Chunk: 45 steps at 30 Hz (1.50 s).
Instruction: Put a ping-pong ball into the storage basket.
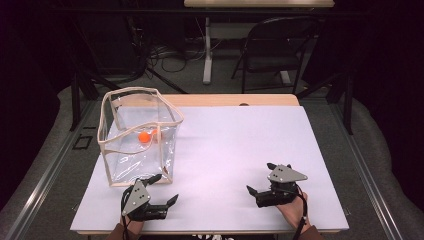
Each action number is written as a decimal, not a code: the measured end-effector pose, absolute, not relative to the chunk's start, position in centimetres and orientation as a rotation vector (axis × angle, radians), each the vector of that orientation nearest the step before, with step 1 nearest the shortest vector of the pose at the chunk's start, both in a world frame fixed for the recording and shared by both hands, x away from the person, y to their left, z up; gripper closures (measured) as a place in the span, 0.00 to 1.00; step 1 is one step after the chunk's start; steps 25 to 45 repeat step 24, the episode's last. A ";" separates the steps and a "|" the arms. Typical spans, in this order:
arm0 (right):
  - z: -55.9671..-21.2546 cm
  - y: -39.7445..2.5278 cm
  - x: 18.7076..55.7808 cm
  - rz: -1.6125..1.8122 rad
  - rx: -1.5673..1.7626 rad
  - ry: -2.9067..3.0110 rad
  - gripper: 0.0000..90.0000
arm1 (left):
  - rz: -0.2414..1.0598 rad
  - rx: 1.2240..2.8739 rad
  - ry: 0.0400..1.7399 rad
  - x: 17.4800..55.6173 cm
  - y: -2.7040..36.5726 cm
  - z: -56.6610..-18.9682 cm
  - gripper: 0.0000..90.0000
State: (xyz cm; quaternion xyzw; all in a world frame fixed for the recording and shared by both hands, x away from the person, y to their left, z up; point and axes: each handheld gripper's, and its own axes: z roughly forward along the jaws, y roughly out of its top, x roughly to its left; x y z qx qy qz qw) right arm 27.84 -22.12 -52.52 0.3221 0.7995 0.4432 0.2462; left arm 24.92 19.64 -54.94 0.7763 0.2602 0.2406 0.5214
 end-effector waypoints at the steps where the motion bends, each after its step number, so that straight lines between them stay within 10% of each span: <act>1: -52.6 -22.3 27.7 1.210 0.883 2.172 0.00 | 0.576 1.861 0.623 24.9 19.6 -54.9 0.18; 45: -53.0 -24.1 25.5 1.216 0.892 2.044 0.00 | 0.571 1.865 0.622 25.0 19.6 -54.9 0.18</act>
